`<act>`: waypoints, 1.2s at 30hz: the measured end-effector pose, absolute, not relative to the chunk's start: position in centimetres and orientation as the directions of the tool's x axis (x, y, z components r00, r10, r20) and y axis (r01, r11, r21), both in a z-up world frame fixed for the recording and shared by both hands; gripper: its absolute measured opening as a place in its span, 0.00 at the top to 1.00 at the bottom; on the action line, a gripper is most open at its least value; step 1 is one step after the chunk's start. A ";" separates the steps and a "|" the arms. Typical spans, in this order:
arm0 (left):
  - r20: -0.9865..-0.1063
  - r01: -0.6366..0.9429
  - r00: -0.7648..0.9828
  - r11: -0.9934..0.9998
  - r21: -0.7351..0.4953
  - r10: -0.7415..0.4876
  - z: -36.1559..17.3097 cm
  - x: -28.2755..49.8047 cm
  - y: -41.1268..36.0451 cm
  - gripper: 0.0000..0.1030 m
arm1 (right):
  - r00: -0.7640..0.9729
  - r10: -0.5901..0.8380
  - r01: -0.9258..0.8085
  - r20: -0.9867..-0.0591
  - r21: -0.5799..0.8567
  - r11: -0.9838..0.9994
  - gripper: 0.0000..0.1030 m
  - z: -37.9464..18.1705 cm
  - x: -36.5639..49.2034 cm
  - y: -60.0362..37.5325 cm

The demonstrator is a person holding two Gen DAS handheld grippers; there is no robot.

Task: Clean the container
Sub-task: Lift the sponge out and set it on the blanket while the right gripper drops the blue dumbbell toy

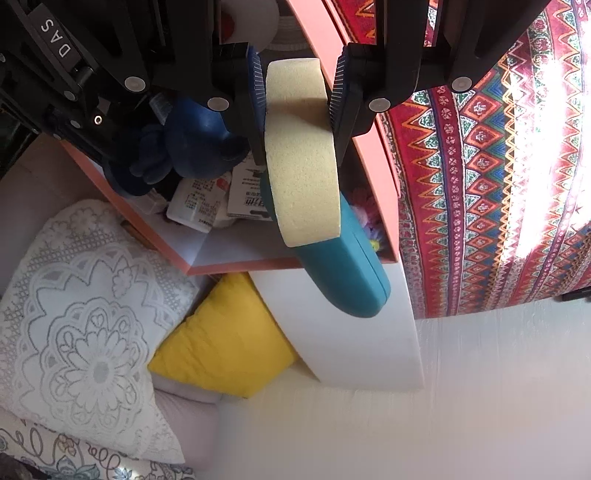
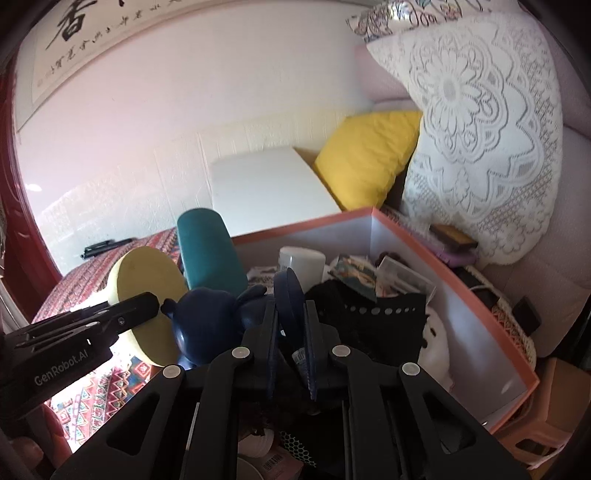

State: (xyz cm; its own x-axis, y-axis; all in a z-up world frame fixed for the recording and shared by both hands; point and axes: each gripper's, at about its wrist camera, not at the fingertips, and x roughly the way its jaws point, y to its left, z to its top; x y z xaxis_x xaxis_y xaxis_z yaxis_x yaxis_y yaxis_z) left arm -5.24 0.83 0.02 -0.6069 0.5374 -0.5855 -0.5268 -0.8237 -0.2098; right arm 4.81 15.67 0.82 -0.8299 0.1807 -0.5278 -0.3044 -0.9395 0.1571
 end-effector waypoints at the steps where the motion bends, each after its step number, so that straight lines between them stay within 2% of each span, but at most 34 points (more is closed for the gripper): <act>1: -0.578 -0.527 -0.612 -0.823 -0.212 0.540 0.4 -5.1 0.4 0.76 | -0.835 0.186 -0.305 -0.518 0.155 -0.940 0.88 1.1 5.0 15.5; 9: -0.510 -0.478 -0.689 -0.852 -0.214 0.515 4.0 -4.3 -5.6 0.76 | -0.890 0.166 -0.243 -0.425 0.132 -0.961 0.88 4.6 5.7 11.3; 15: -0.486 -0.336 -0.791 -0.928 -0.163 0.372 5.1 -4.7 -13.7 0.76 | -0.909 0.067 -0.111 -0.412 0.082 -0.990 0.88 5.6 2.6 4.0; 24: -0.577 -0.072 -0.809 -0.993 -0.093 0.113 2.3 -10.5 -27.5 0.76 | -0.849 -0.126 0.134 -0.513 0.022 -0.991 0.88 2.6 -6.3 -10.3; 28: -0.671 -0.017 -0.739 -0.998 -0.068 0.058 -1.1 -14.1 -31.4 0.74 | -0.820 -0.159 0.187 -0.550 0.005 -0.982 0.84 0.4 -9.8 -14.8; 29: -0.703 -0.011 -0.709 -0.998 -0.063 0.052 -2.1 -15.0 -32.1 0.65 | -0.807 -0.179 0.204 -0.562 0.019 -0.979 0.82 0.0 -10.5 -15.5; 30: -0.718 0.008 -0.694 -0.998 -0.064 0.041 -2.8 -15.6 -32.7 0.52 | -0.812 -0.167 0.190 -0.559 0.018 -0.982 0.70 -0.2 -10.9 -15.9; 31: -0.720 0.044 -0.694 -0.998 -0.055 0.009 -3.0 -15.6 -33.2 0.21 | -0.817 -0.154 0.175 -0.556 0.015 -0.984 0.50 -0.5 -11.3 -16.2; 32: -0.722 0.080 -0.692 -0.996 -0.044 -0.023 -3.3 -15.6 -33.6 0.06 | -0.831 -0.137 0.158 -0.539 0.008 -0.987 0.41 -0.5 -11.2 -16.3; 33: -0.710 0.113 -0.701 -0.993 -0.032 -0.057 -3.1 -15.4 -34.2 0.05 | -0.844 -0.121 0.140 -0.522 0.003 -0.990 0.31 -0.5 -11.2 -16.2; 36: -0.680 0.125 -0.730 -0.992 -0.029 -0.072 -2.2 -15.0 -34.5 0.05 | -0.850 -0.102 0.107 -0.516 0.021 -0.994 0.30 -0.4 -11.4 -15.2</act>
